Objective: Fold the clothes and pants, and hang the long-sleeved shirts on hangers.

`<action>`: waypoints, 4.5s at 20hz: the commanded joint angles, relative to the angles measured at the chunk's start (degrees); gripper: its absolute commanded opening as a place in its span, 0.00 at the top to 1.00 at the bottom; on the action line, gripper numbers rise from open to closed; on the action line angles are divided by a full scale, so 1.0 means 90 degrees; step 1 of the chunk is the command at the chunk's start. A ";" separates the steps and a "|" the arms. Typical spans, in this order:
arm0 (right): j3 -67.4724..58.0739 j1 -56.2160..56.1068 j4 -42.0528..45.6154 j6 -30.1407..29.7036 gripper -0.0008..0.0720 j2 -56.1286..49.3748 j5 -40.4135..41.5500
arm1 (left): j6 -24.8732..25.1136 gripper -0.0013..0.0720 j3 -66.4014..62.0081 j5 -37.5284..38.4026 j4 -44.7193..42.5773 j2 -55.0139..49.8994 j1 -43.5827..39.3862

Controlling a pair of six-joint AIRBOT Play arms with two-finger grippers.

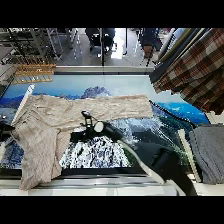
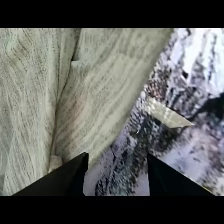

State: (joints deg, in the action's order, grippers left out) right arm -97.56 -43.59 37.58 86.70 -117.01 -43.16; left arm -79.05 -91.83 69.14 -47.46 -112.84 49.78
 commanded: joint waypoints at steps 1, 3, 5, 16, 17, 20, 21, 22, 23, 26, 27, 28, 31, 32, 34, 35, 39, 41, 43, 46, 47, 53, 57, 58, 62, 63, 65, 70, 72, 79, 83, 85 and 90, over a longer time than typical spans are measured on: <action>-0.1399 -0.0294 0.0017 0.0848 0.40 -0.1093 -0.0367 | 0.0223 0.65 0.0005 -0.0117 0.0838 -0.0158 -0.0010; -0.1838 -0.0296 0.0012 0.0986 0.40 -0.1462 -0.0823 | 0.0396 0.83 0.0005 -0.0080 0.1020 -0.0153 -0.0010; -0.2004 -0.0321 0.0007 0.1117 0.44 -0.1617 -0.0852 | 0.0551 0.95 0.0002 0.0007 0.1365 -0.0153 0.0005; -0.1693 0.0957 0.7652 0.0826 0.97 0.1394 -0.6132 | 0.1273 0.96 -0.0002 0.0639 0.1666 0.1515 0.0605; -0.1683 0.1287 0.7633 0.0665 0.97 0.1872 -0.6484 | 0.1178 0.96 0.0005 0.0719 0.0828 0.1627 0.0590; -0.1746 0.1962 0.7427 0.0894 0.97 0.3483 -0.6841 | 0.0952 0.96 0.0274 0.0838 -0.0505 0.1676 0.0440; -0.1836 0.2033 0.7237 0.1251 0.97 0.3869 -0.6455 | 0.0974 0.96 0.0478 0.0908 -0.0663 0.1673 0.0357; -0.1877 0.2035 0.7050 0.1328 0.97 0.4075 -0.5773 | 0.1052 0.96 0.0678 0.0979 -0.0865 0.1673 0.0233; -0.1877 0.2038 0.6941 0.1212 0.97 0.4107 -0.5005 | 0.1056 0.96 0.0889 0.1066 -0.1110 0.1673 0.0070; -0.1877 0.2633 0.6946 0.0969 0.97 0.3300 -0.3796 | 0.1253 0.96 0.1311 0.1392 -0.1552 0.1673 -0.0381; -0.1877 0.3021 0.6902 0.0974 0.96 0.2895 -0.3599 | 0.1309 0.96 0.1365 0.1564 -0.1644 0.1673 -0.0500; -0.1877 0.3512 0.6720 0.0971 0.80 0.2429 -0.3293 | 0.1358 0.96 0.1372 0.1749 -0.1729 0.1676 -0.0597; -0.1826 0.5102 0.5158 0.0510 0.36 0.1394 -0.3274 | 0.1384 0.96 0.1370 0.1843 -0.1729 0.1744 -0.0685; -0.1678 0.5632 0.4374 0.0262 0.36 0.1270 -0.3653 | 0.1384 0.96 0.1370 0.1848 -0.1746 0.1763 -0.0665; -0.0962 0.6484 0.3092 -0.0362 0.38 0.1447 -0.4272 | 0.1382 0.96 0.1370 0.1887 -0.1914 0.1768 -0.0597; -0.0444 0.6761 0.2708 -0.0690 0.38 0.1685 -0.4495 | 0.1382 0.96 0.1370 0.1940 -0.2030 0.1768 -0.0568; 0.2650 0.6807 0.2047 -0.2188 0.41 0.3288 -0.4335 | 0.1355 0.96 0.1372 0.1960 -0.2033 0.1768 -0.0520; 0.3769 0.6373 0.1496 -0.2552 0.41 0.3716 -0.3563 | 0.1299 0.95 0.1372 0.1965 -0.2033 0.1768 -0.0537; 0.4425 0.5894 0.0962 -0.1967 0.40 0.3742 -0.2336 | 0.1209 0.95 0.1372 0.1970 -0.2033 0.1766 -0.0537; 0.4602 0.5542 0.0607 -0.0848 0.34 0.3349 -0.1241 | 0.1214 0.95 0.1372 0.2069 -0.2038 0.1766 -0.0534; 0.4602 0.5496 0.0522 -0.0549 0.34 0.3203 -0.1010 | 0.1212 0.95 0.1372 0.2069 -0.2035 0.1766 -0.0534; 0.4602 0.5493 -0.0061 -0.0012 0.42 0.2985 0.0243 | 0.1217 0.95 0.1370 0.2062 -0.2038 0.1766 -0.0534; 0.4583 0.5489 -0.0352 -0.0024 0.97 0.3009 0.0668 | 0.1219 0.95 0.1370 0.2059 -0.2059 0.1766 -0.0532; 0.4512 0.5491 -0.0291 -0.0046 0.97 0.3050 0.0668 | 0.1219 0.95 0.1370 0.2062 -0.2062 0.1766 -0.0532; 0.3458 0.5605 0.1486 0.0197 0.97 0.3371 0.1098 | 0.1224 0.95 0.1370 0.2057 -0.2062 0.1766 -0.0532; 0.3101 0.5620 0.2331 0.0619 0.97 0.3381 0.1445 | 0.1241 0.95 0.1370 0.2052 -0.2062 0.1766 -0.0532; 0.2698 0.5780 0.3252 0.0969 0.92 0.3378 0.2142 | 0.1239 0.95 0.1370 0.2055 -0.2062 0.1766 -0.0532; 0.2594 0.6727 0.3305 -0.1205 0.22 0.3378 -0.1061 | 0.1234 0.95 0.1370 0.2062 -0.2057 0.1766 -0.0532; 0.2744 0.6754 0.3303 -0.2669 0.29 0.3378 -0.2259 | 0.1212 0.95 0.1370 0.2062 -0.2057 0.1766 -0.0532; 0.3123 0.6635 0.2339 -0.0967 0.44 0.2885 -0.0471 | 0.1212 0.95 0.1370 0.2132 -0.2057 0.1766 -0.0532; 0.3123 0.6363 0.2091 -0.1064 0.43 0.2336 -0.0442 | 0.1214 0.95 0.1370 0.2130 -0.2057 0.1766 -0.0532; 0.3121 0.6178 0.1965 -0.1081 0.51 0.2140 -0.0114 | 0.1214 0.95 0.1370 0.2132 -0.2059 0.1766 -0.0532; 0.2293 0.6193 0.2101 -0.0959 0.97 0.2409 -0.1166 | 0.1139 0.95 0.1066 0.2834 -0.2057 0.1819 -0.0505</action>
State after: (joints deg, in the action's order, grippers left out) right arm -72.44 12.29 56.27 77.56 -96.44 -47.22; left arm -68.18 -80.49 90.87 -66.00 -96.84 45.08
